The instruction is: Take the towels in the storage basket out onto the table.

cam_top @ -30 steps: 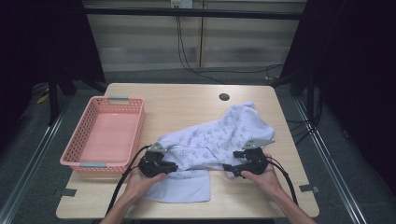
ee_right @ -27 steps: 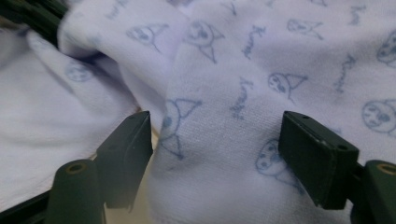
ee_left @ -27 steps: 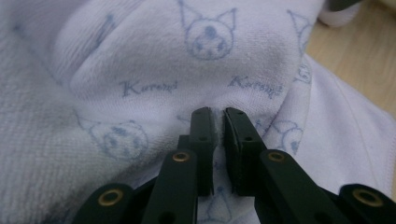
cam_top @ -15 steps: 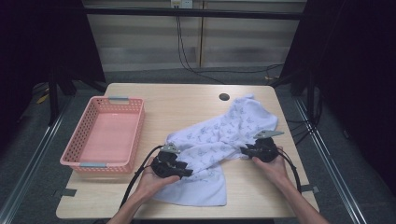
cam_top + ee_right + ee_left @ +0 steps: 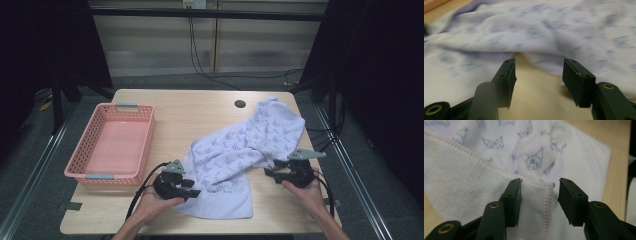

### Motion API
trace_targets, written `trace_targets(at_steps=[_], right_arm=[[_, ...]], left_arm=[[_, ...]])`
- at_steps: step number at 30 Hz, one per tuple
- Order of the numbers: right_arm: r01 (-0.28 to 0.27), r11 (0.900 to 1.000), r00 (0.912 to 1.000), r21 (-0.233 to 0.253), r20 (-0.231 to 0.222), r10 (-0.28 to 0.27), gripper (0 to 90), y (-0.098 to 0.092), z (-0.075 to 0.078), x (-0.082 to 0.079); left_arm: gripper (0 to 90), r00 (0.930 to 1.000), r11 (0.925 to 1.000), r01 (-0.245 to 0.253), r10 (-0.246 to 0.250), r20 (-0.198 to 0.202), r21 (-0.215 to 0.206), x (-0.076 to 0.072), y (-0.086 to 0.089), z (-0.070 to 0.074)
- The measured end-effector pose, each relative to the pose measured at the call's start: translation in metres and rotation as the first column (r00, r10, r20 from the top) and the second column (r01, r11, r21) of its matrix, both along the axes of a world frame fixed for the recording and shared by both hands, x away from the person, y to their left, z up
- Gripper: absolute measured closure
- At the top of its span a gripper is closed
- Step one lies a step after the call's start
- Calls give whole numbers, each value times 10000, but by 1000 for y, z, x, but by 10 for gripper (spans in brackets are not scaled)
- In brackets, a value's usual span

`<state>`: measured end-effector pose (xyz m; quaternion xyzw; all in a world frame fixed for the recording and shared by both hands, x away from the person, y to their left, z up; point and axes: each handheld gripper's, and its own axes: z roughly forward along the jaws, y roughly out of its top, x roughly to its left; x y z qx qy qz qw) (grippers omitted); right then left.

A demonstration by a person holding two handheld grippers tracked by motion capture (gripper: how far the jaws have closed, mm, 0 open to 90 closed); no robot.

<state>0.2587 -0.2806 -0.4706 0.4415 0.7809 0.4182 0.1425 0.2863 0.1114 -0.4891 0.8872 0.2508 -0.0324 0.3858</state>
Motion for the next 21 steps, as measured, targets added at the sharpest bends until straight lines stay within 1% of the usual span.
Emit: trace_targets(at_steps=[1, 2, 3, 4, 5, 6, 7, 8, 9, 10, 11, 12, 13, 14, 15, 16, 17, 18, 19, 20, 21], right_arm=[[-359, 9993, 9992, 72, -169, 360, 451, 6, -3, -7], [-718, 9974, 9970, 67, -288, 720, 451, 11, -6, -12], [-1003, 9950, 9940, 19, -438, 1003, 451, 17, -10, -16], [-1317, 9913, 9897, 15, -563, 1315, 451, 23, -13, -18], [-1546, 9880, 9861, -33, -629, 1541, 453, 28, -15, -19], [-1690, 9856, 9836, -82, -650, 1681, 469, 34, -16, -18], [-1835, 9830, 9807, -32, -696, 1828, 494, 40, -18, -18], [-2076, 9781, 9761, -141, -686, 2062, 491, 47, -20, -18], [-2383, 9706, 9697, -326, -630, 2359, 483, 55, -21, -19], [-2645, 9639, 9624, -308, -730, 2617, 472, 62, -23, -18], [-2724, 9615, 9598, -363, -809, 2689, 462, 68, -26, -18], [-2849, 9560, 9568, -700, -808, 2793, 446, 73, -28, -17], [-2844, 9535, 9581, -995, -645, 2791, 443, 76, -30, -18], [-2865, 9515, 9579, -1118, -555, 2819, 446, 77, -31, -19], [-2906, 9483, 9568, -1274, -445, 2873, 489, 78, -31, -20], [-2823, 9461, 9591, -1588, -246, 2820, 558, 78, -31, -22], [-2723, 9492, 9621, -1576, -296, 2711, 696, 76, -30, -22], [-2667, 9498, 9637, -1632, -334, 2649, 818, 72, -29, -23], [-2571, 9528, 9663, -1618, -319, 2553, 860, 66, -29, -23], [-2404, 9577, 9707, -1581, -417, 2368, 866, 60, -29, -22], [-2051, 9642, 9787, -1683, -469, 2000, 871, 52, -28, -22]], left_arm=[[617, 10000, 10000, -4, 4, 11, 69, 1, -1, -1], [702, 9999, 9999, -69, 67, -150, -140, 1, -2, -2], [773, 9998, 9997, -55, 50, -215, -250, 3, -2, 0], [813, 9999, 9991, 12, -17, -113, -427, 4, -2, 2], [830, 9999, 9990, 114, -110, 98, -423, 3, -3, 5], [852, 9998, 9981, 74, -62, 199, -616, 3, -4, 8], [867, 9998, 9965, -22, 38, 193, -840, 3, -3, 11], [872, 9996, 9951, -112, 138, 259, -982, 4, -2, 14], [875, 9990, 9927, -291, 329, 310, -1168, 5, 0, 17], [877, 9984, 9906, -404, 452, 334, -1305, 7, 2, 19], [878, 9979, 9898, -479, 533, 369, -1345, 8, 4, 21], [877, 9973, 9891, -558, 618, 403, -1360, 8, 7, 22], [878, 9965, 9873, -664, 729, 405, -1440, 8, 10, 23], [878, 9960, 9857, -741, 807, 382, -1511, 9, 13, 24], [878, 9950, 9840, -846, 919, 396, -1569, 8, 16, 25], [878, 9942, 9818, -923, 1001, 393, -1660, 8, 20, 26], [878, 9925, 9778, -1081, 1164, 363, -1797, 8, 24, 28], [878, 9897, 9753, -1255, 1357, 448, -1819, 7, 28, 29], [879, 9867, 9719, -1449, 1559, 458, -1857, 7, 32, 30], [880, 9821, 9676, -1667, 1800, 551, -1898, 5, 37, 30], [882, 9743, 9619, -1966, 2133, 719, -1900, 3, 40, 30]])
